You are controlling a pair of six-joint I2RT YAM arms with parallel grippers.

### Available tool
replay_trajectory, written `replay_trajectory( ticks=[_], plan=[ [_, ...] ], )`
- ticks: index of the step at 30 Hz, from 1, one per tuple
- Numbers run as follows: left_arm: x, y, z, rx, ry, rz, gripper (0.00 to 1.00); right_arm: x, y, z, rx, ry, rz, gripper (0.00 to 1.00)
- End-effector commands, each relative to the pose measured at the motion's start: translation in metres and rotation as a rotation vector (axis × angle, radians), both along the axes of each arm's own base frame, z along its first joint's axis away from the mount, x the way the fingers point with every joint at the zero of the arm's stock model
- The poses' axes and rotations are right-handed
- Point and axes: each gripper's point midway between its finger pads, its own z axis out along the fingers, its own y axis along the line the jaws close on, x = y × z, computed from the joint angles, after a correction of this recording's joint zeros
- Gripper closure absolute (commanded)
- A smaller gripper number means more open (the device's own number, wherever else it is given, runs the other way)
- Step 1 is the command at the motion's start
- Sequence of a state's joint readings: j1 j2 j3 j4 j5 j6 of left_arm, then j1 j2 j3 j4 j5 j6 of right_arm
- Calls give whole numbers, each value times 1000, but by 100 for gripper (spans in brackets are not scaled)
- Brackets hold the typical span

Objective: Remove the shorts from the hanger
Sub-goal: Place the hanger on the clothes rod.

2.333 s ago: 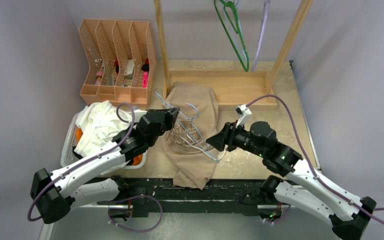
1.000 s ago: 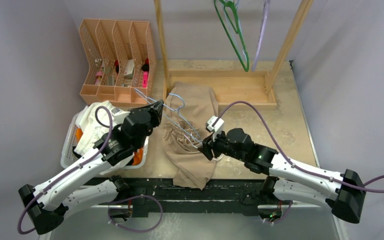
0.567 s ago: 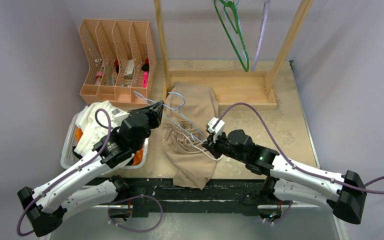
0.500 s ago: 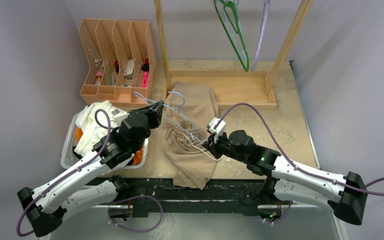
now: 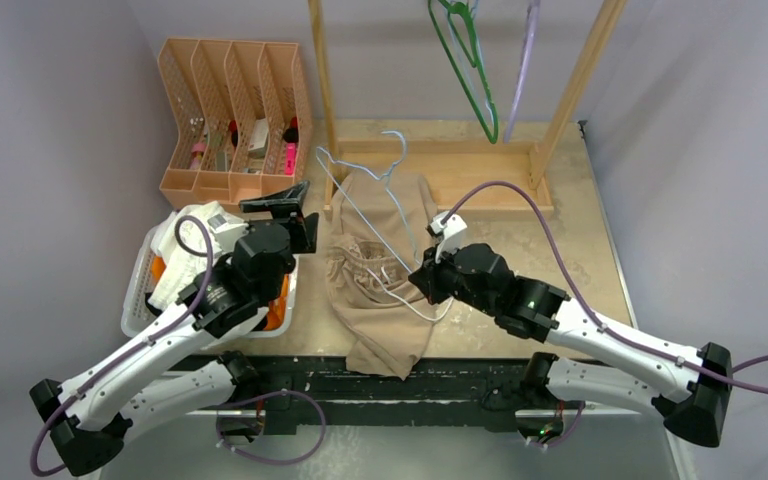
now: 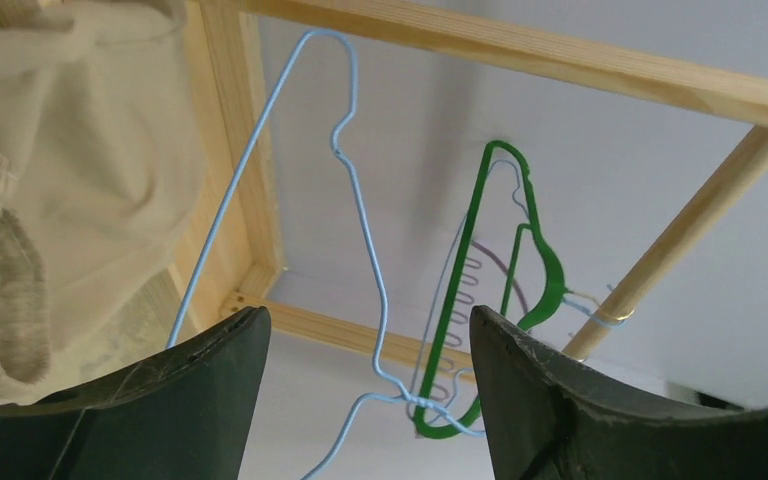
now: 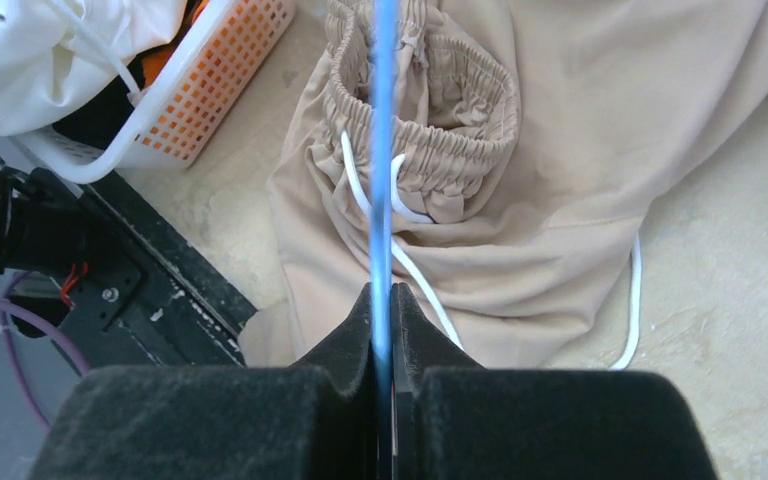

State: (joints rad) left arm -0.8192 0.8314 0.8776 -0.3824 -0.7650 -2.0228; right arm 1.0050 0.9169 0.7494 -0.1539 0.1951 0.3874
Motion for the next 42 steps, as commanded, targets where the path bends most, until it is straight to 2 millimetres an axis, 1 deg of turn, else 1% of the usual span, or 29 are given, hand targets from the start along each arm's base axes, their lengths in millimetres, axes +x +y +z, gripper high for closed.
replay_trajectory(
  ticks=[1, 3, 5, 7, 9, 11, 12, 17, 20, 23, 24, 28, 29, 30, 32, 33, 34, 35, 36, 37, 38, 39, 40, 42],
  plan=[
    [-6, 21, 30, 203, -60, 22, 28, -1, 1, 28, 73, 76, -68, 100],
    [-7, 18, 24, 310, -53, -18, 28, -3, 4, 36, 96, 88, -61, 100],
    [-6, 8, 14, 421, -40, -80, 28, -8, 9, 45, 113, 98, -30, 100],
    [-3, -9, -1, 549, -26, -178, 27, -10, 11, 53, 127, 112, -22, 100],
    [-2, -23, -12, 650, -10, -270, 23, -12, 11, 52, 121, 134, -27, 100],
    [-1, -36, -19, 738, -14, -352, 21, -12, 11, 64, 140, 141, -33, 100],
    [0, -42, -25, 776, -10, -388, 21, -13, 11, 65, 141, 146, -34, 100],
    [1, -63, -35, 852, -58, -503, 20, -16, 14, 75, 170, 156, -19, 100],
    [2, -68, -46, 903, -38, -543, 20, -21, 18, 82, 194, 166, 10, 100],
    [7, -74, -48, 952, -29, -572, 21, -26, 20, 85, 209, 175, 40, 100],
    [9, -87, -48, 972, -39, -627, 25, -29, 22, 88, 216, 170, 62, 100],
    [12, -81, -54, 954, 10, -582, 45, -29, 19, 97, 235, 150, 59, 100],
    [12, -79, -56, 940, 18, -568, 52, -29, 19, 99, 241, 148, 61, 100],
    [12, -76, -56, 914, 29, -545, 61, -31, 21, 99, 250, 149, 75, 100],
    [12, -70, -60, 831, 65, -484, 95, -42, 32, 101, 279, 151, 167, 100],
    [11, -68, -62, 787, 76, -463, 100, -48, 38, 98, 285, 155, 222, 100],
    [10, -68, -64, 740, 82, -446, 100, -51, 41, 96, 287, 160, 244, 100],
    [9, -67, -68, 697, 89, -434, 100, -51, 43, 93, 285, 171, 246, 98],
    [8, -67, -69, 655, 92, -421, 100, -50, 44, 89, 279, 186, 239, 93],
    [7, -65, -71, 609, 103, -401, 100, -49, 44, 86, 278, 197, 227, 82],
    [6, -63, -71, 567, 105, -381, 100, -48, 44, 84, 278, 206, 218, 78],
    [5, -62, -71, 527, 103, -365, 100, -49, 45, 87, 289, 206, 218, 71],
    [5, -61, -70, 490, 100, -350, 100, -50, 44, 82, 291, 212, 215, 61],
    [3, -58, -70, 429, 103, -324, 100, -47, 41, 82, 312, 210, 182, 42]
  ],
)
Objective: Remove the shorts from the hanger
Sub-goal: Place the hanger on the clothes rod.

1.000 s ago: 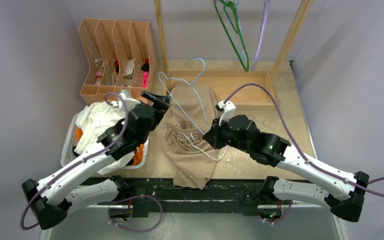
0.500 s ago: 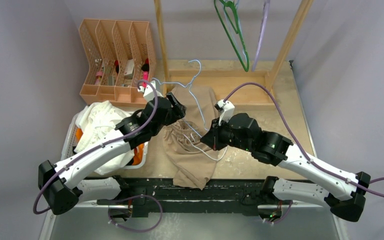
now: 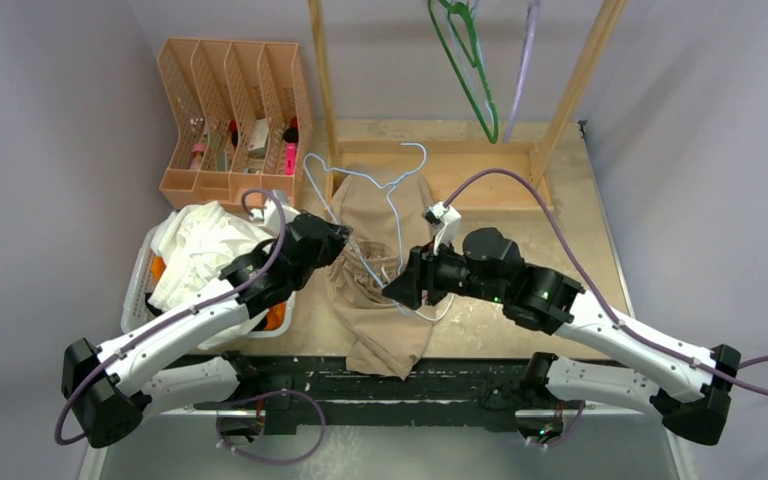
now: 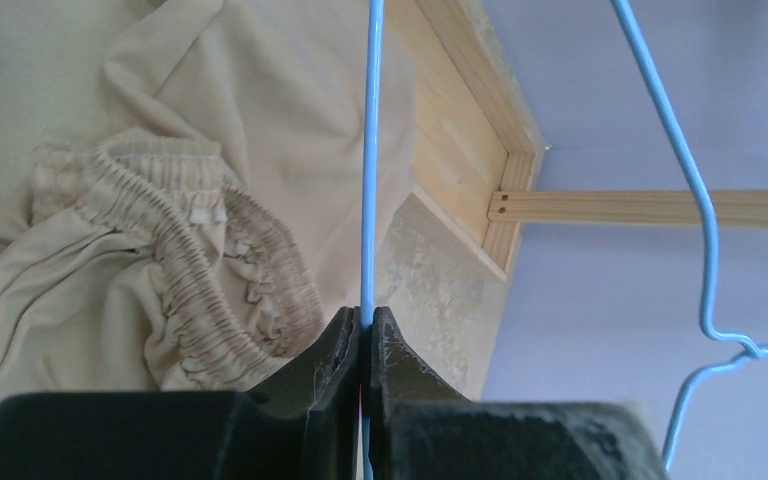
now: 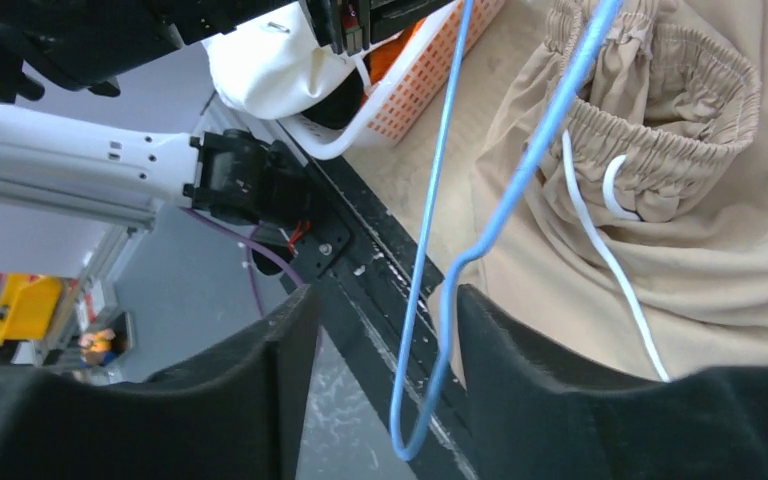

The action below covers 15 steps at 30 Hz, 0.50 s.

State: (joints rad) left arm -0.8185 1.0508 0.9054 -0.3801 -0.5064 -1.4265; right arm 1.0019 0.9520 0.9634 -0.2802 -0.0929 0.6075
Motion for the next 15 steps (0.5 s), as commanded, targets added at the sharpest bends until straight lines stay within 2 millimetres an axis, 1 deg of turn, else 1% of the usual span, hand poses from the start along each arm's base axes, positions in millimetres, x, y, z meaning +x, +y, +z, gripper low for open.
replay_trajectory(
  ticks=[1, 2, 3, 4, 7, 9, 12, 13, 14, 15],
  plan=[
    [4, 7, 17, -210, -17, 121, 100, -1, 2, 17, 97, -20, -14, 36],
    [3, 9, 18, -225, -18, 134, 100, -1, 1, 19, 109, -21, -20, 28],
    [3, 11, 20, -248, -20, 148, 100, -2, 0, 20, 118, -21, -18, 23],
    [3, 14, 22, -253, -25, 159, 100, -3, -1, 18, 118, -13, -22, 21],
    [6, 22, 31, -306, -54, 214, 100, -4, -3, 10, 104, 26, -36, 19],
    [8, 22, 39, -335, -93, 214, 100, -8, 0, 7, 118, 47, -18, 19],
    [9, 20, 45, -357, -122, 199, 100, -5, -1, 7, 161, 77, -70, 26],
    [9, 18, 44, -361, -123, 192, 100, -5, -1, 9, 188, 84, -76, 33],
    [9, 17, 43, -361, -122, 189, 100, -7, 0, 12, 225, 93, -74, 43],
    [9, 17, 42, -363, -121, 186, 100, -10, 3, 20, 283, 103, -59, 52]
  ],
)
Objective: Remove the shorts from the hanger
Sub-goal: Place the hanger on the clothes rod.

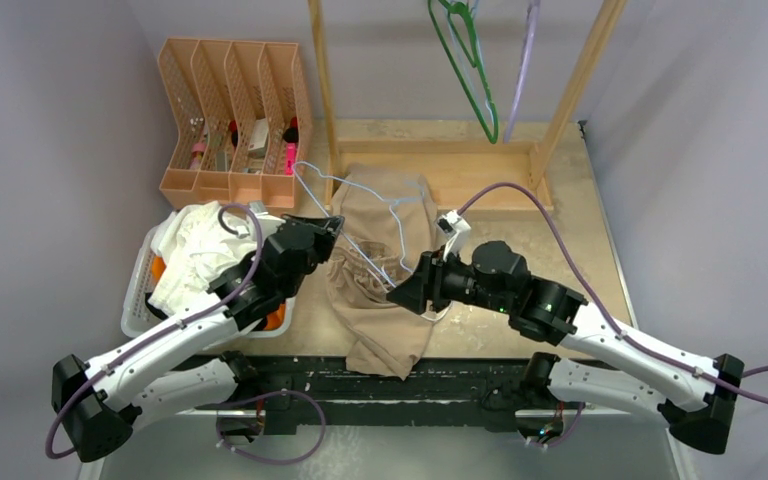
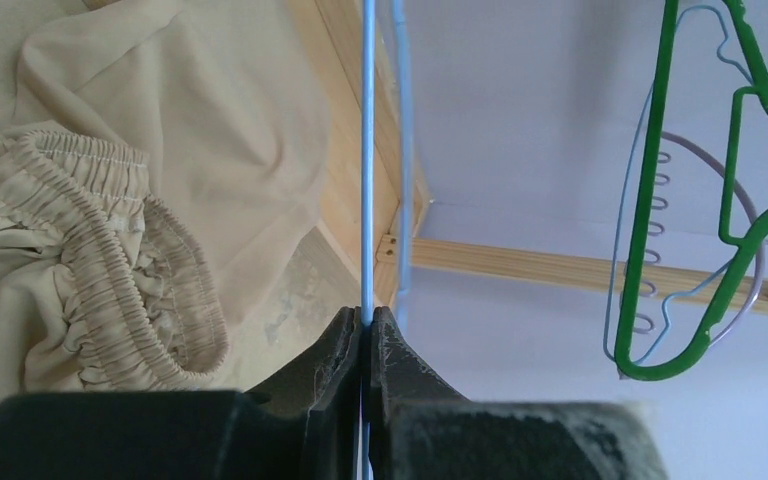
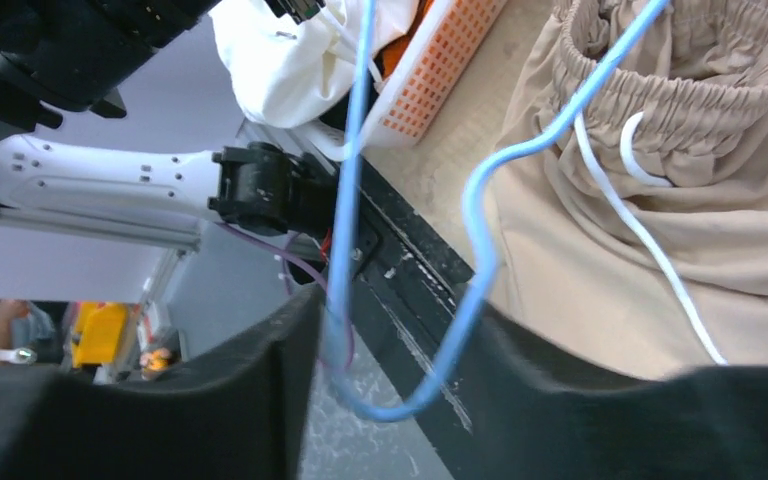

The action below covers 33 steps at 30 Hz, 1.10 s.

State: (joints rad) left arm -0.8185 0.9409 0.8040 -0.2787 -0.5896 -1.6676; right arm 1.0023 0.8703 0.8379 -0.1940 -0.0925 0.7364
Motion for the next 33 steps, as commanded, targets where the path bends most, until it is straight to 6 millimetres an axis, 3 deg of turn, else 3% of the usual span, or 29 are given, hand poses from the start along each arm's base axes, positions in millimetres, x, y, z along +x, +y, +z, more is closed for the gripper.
replay_trajectory(
  ticks=[1, 3, 6, 13, 16, 18, 24, 30, 33],
  plan=[
    [6, -2, 18, -88, -70, 21, 100, -3, 8, 33, 220, 23, -21, 58],
    [5, -2, 15, -95, -73, 13, 100, -2, 7, 41, 251, 5, -31, 77],
    [2, -1, 9, -66, -75, -2, 100, 2, 3, 46, 252, -9, -58, 84],
    [-2, -6, -2, -64, -64, -39, 100, 4, 3, 52, 236, -35, -55, 84],
    [-2, -14, -5, -60, -57, -69, 100, 10, 5, 52, 220, -41, -73, 90],
    [-2, -16, -8, -58, -48, -77, 100, 16, 6, 49, 184, -56, -91, 100],
    [-4, -23, -8, -68, -71, -120, 100, 22, 9, 60, 161, -83, -96, 100],
    [-8, -24, 7, 23, -142, -177, 45, 43, -11, 66, 27, -96, -235, 100],
    [-9, -15, 11, 94, -142, -170, 36, 53, -22, 68, -49, -117, -297, 100]
  ],
)
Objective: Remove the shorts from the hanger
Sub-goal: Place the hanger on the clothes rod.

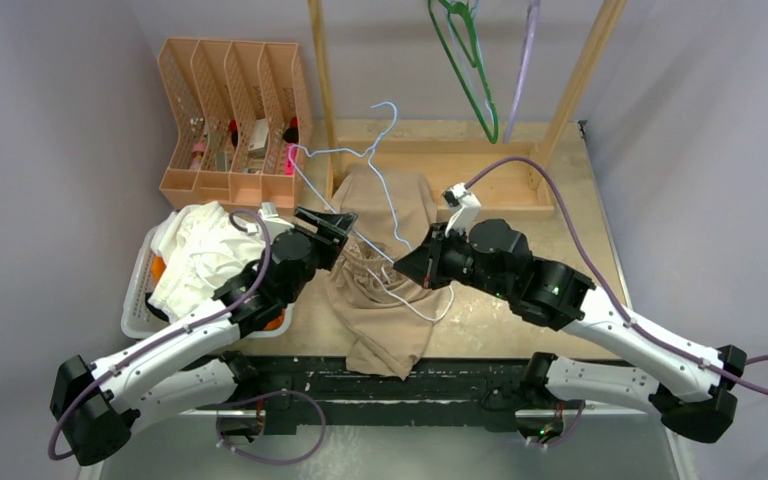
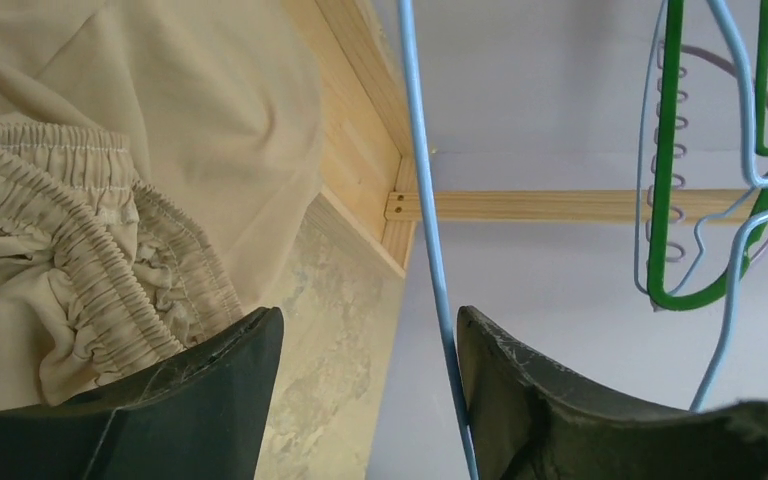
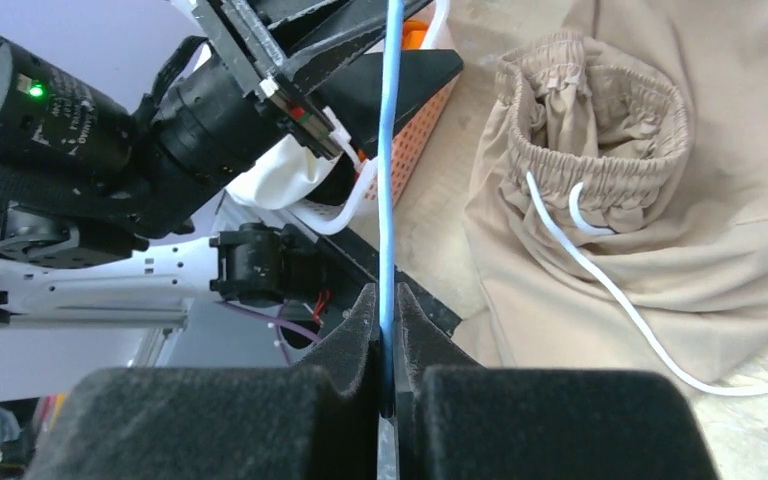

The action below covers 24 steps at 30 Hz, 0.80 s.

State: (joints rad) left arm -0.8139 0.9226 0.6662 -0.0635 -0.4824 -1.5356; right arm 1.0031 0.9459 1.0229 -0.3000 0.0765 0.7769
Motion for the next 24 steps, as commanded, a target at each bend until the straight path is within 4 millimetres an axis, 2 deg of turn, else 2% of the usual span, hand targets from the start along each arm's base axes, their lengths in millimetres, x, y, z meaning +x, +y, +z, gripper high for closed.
replay_trajectory(
  ticks=[1, 7, 15, 19, 24],
  plan=[
    [-5, 6, 31, 86, -79, -34, 36, 26, -24, 31, -71, -97, -157, 100],
    [-14, 21, 39, 171, -95, -41, 33, 43, -51, 44, -218, -140, -272, 100],
    [-21, 19, 50, 221, -133, -103, 27, 55, -63, 70, -279, -232, -317, 100],
    [-21, 18, 42, 316, -99, -134, 23, 62, -62, 88, -334, -270, -316, 100],
    [-24, 8, 27, 372, -61, -204, 20, 77, -61, 107, -405, -321, -348, 100]
  ],
)
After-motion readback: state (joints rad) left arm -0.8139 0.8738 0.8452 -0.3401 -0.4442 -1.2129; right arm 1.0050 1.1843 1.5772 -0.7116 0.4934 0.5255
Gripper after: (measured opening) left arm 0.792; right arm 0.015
